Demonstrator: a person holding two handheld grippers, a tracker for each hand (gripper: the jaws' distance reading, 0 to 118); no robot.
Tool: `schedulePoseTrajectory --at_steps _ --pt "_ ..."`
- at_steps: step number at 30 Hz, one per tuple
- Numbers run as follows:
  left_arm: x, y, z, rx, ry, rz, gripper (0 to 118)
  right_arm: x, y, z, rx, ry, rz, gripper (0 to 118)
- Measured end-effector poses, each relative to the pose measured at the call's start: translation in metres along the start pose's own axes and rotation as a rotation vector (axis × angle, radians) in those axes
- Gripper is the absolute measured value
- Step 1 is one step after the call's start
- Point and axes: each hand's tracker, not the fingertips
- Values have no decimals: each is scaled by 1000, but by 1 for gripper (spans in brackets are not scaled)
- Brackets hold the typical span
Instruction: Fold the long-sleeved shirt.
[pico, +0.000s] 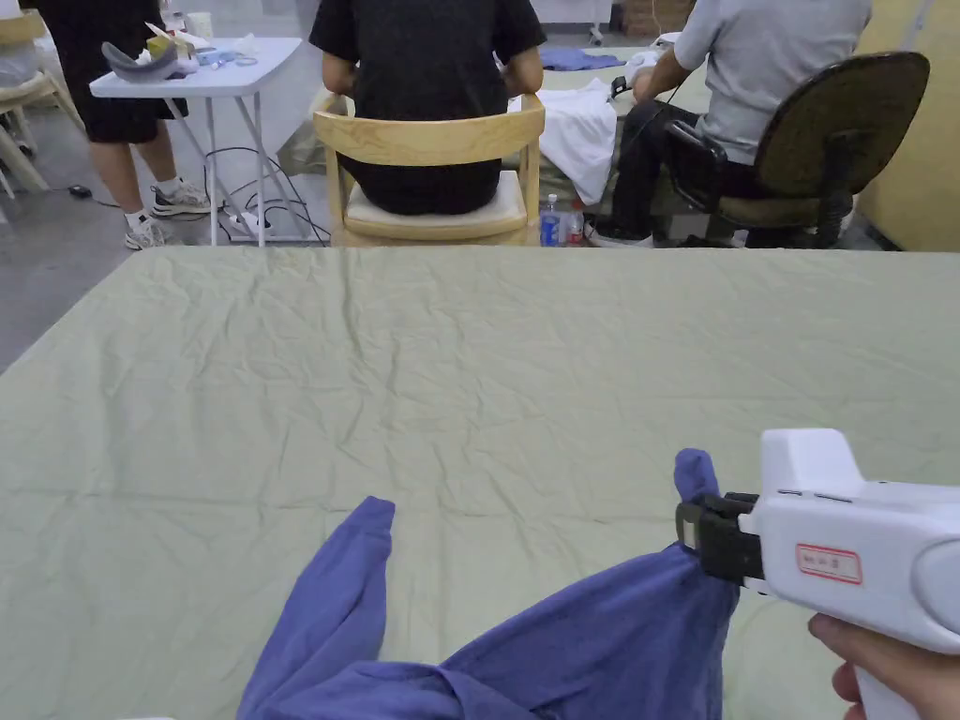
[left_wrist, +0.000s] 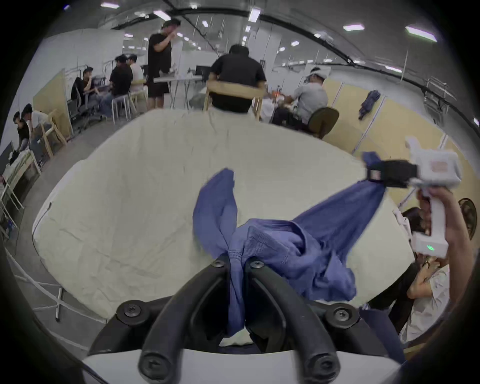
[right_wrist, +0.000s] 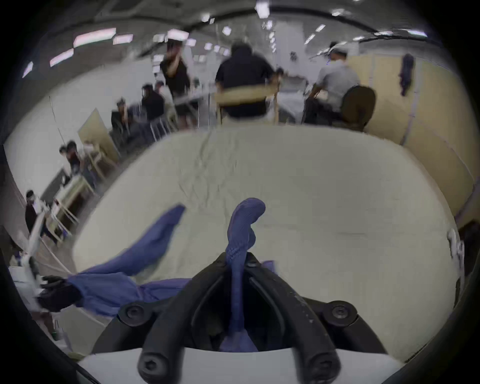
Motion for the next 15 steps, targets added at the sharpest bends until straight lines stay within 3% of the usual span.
schedulePoseTrajectory --at_steps 6,15 --pt "6 35 49 182 -20 59 8 -1 4 137 230 -21 -15 8" --pt "43 137 85 395 -92 -7 8 -12 80 211 398 -85 28 8"
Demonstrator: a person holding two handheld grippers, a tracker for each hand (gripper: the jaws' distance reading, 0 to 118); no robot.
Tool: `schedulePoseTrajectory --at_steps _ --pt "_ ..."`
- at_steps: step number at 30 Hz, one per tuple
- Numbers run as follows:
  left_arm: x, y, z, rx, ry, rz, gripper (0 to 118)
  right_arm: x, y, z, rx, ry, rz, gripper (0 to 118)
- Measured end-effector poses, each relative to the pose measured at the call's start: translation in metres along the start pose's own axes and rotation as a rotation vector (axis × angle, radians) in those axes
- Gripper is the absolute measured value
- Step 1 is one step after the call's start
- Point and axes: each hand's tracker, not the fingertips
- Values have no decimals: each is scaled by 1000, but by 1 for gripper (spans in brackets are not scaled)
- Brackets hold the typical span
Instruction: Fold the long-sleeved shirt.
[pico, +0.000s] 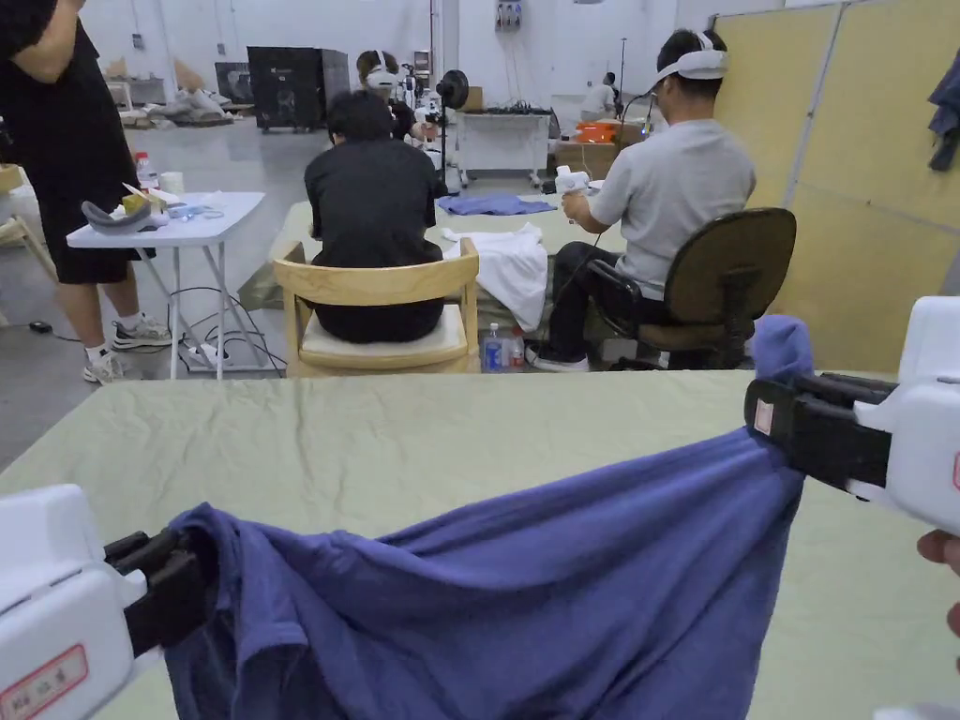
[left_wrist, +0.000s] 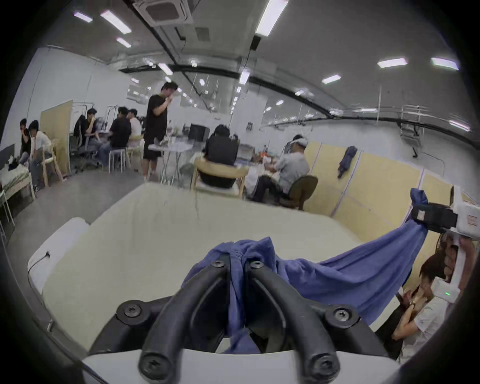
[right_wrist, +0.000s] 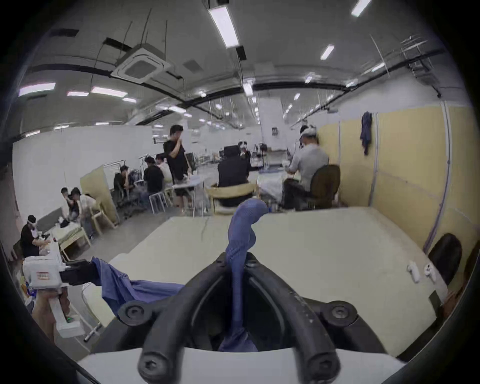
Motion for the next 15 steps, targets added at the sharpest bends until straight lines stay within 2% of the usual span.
schedulePoseTrajectory --at_steps 4,7,15 --pt "6 63 -15 91 -29 -24 8 3 55 -16 44 -22 8 8" --pt "8 106 -31 145 -43 -62 8 2 94 -41 61 -84 33 8" --pt "6 207 -106 196 -3 -123 8 12 189 -162 -27 -186 -31 8"
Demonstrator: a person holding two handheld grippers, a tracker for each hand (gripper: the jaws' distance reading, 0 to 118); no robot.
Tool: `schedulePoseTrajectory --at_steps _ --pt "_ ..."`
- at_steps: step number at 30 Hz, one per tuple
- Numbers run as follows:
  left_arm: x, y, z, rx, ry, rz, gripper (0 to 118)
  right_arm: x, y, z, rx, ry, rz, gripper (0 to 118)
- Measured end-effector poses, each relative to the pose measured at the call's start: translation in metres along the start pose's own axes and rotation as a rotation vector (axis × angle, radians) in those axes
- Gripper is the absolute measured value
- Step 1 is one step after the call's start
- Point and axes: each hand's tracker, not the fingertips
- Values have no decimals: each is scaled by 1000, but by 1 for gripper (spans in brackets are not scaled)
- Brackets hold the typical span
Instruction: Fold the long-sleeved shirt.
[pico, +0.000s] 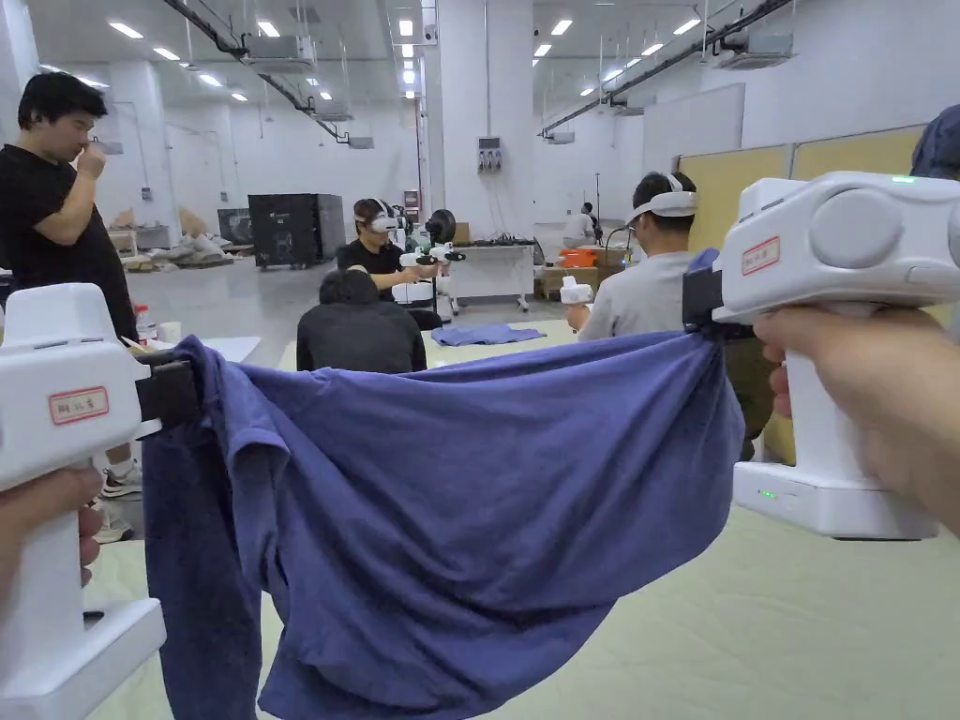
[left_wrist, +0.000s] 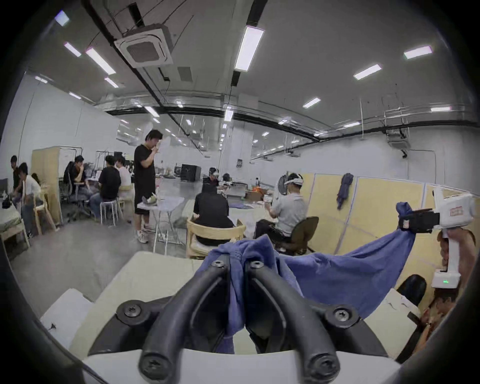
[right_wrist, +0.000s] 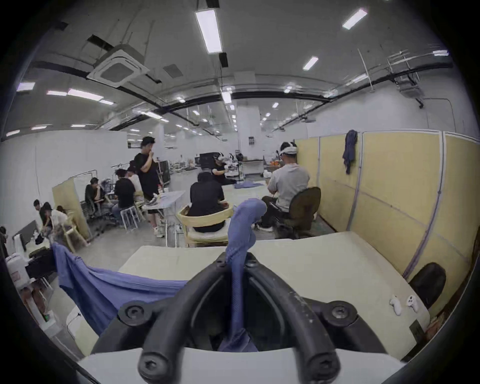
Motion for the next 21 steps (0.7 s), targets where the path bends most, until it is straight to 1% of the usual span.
schedulePoseTrajectory --at_steps 2,3,5,8,10,15,19,21 --pt "-3 8 -23 -4 8 -5 8 -4 9 -29 -21 -15 7 8" --pt "-5 9 -38 -4 19 -8 8 -7 11 -46 -38 -14 -27 8" --pt "-9 8 -62 -22 46 -20 8 -13 9 -76 -66 -15 -43 8" --pt "-21 -10 -99 -48 64 -18 8 -24 -7 -129 -95 -21 -46 8" --pt "-27 -30 -123 -66 82 -45 8 -26 -23 -157 -120 -20 -49 8" --pt "-50 -114 -183 -171 113 -105 8 -29 -104 -242 -226 -12 -75 8" --pt "-71 -206 -219 -334 140 -45 8 -28 -200 -298 -352 1 -70 8" --pt "-77 -248 -227 -398 153 -52 8 -27 -247 -314 -405 -4 -49 8"
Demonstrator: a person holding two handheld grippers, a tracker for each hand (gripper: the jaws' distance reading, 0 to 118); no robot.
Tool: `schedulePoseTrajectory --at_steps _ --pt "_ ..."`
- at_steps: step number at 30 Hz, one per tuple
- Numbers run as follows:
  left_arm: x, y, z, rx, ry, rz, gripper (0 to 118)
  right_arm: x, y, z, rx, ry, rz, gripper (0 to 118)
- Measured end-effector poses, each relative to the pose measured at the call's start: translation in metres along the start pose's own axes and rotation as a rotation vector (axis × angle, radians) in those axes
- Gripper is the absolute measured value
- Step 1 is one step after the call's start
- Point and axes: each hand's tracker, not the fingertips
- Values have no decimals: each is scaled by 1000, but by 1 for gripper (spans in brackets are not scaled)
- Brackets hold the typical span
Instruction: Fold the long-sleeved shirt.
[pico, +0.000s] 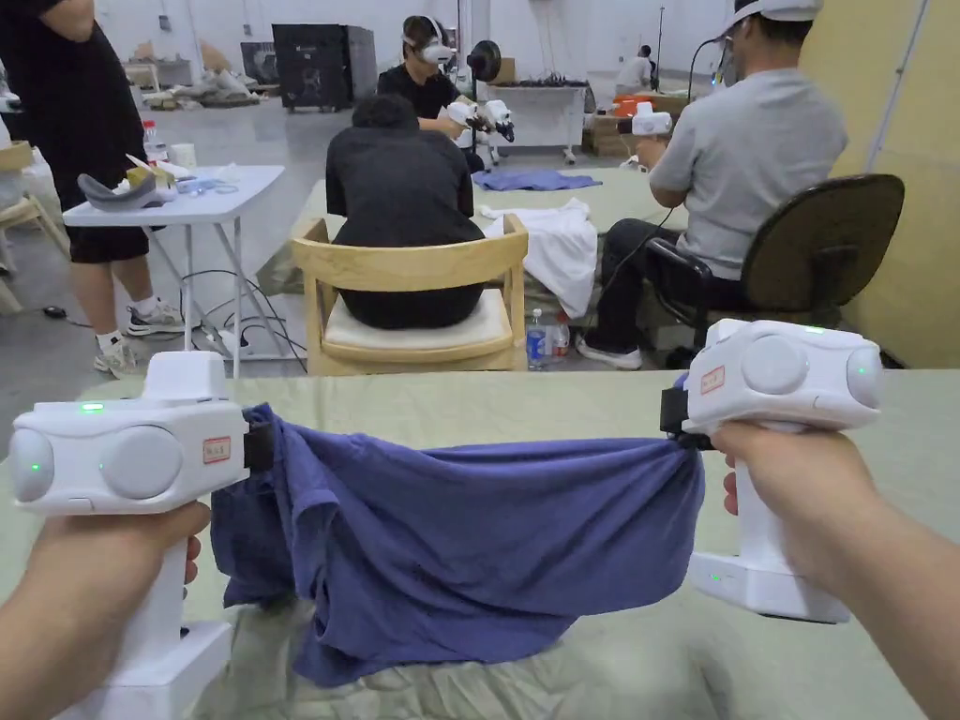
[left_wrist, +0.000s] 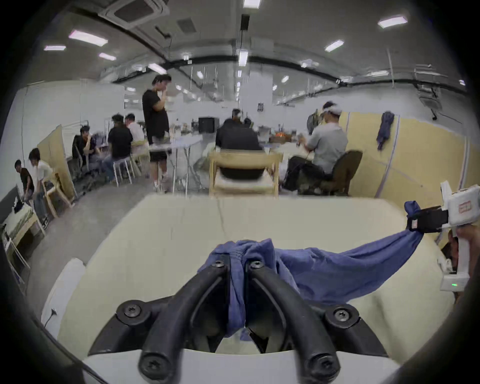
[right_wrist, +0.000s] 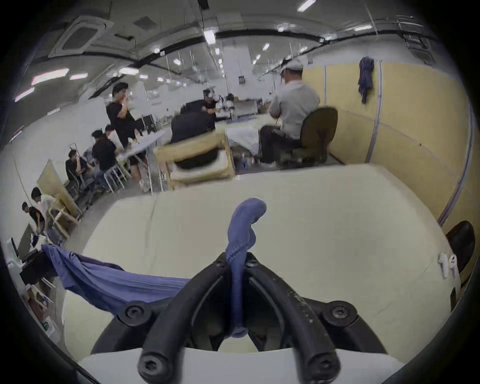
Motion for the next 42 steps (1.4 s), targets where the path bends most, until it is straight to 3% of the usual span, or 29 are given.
schedulePoseTrajectory --at_steps 4,8,15,21,26,31,32,33,34,35,36,37,40,41,42 --pt "1 -72 -25 -105 -13 -39 8 14 -69 -49 -73 -1 34 8" --pt "-6 -125 -14 -151 -47 -54 8 31 -122 -40 -107 15 8 8" --pt "-4 -201 85 -189 -114 -155 8 61 -228 42 -171 51 47 8" --pt "-1 -263 169 -282 -144 -104 8 85 -327 109 -288 46 39 8" --pt "1 -305 235 -368 -157 -88 8 91 -370 164 -331 34 98 8" --pt "-3 -331 284 -442 -150 5 9 97 -400 204 -369 47 82 10" --pt "-5 -333 291 -446 -164 51 20 100 -404 210 -369 62 69 23" --pt "-9 -333 297 -462 -175 90 48 102 -407 216 -364 71 67 50" --pt "-12 -334 303 -481 -162 117 86 103 -407 222 -348 50 81 88" --pt "-13 -333 309 -477 -136 138 118 103 -407 228 -313 23 92 118" --pt "-20 -330 325 -420 -101 159 114 103 -403 245 -208 72 106 116" --pt "-22 -327 333 -382 -126 190 110 104 -399 253 -202 32 112 112" --pt "-22 -327 350 -375 -92 240 114 104 -396 268 -198 27 100 118" --pt "-20 -328 351 -383 -89 228 114 103 -396 272 -188 31 90 114" --pt "-19 -328 351 -405 -73 214 111 102 -396 278 -183 39 82 100"
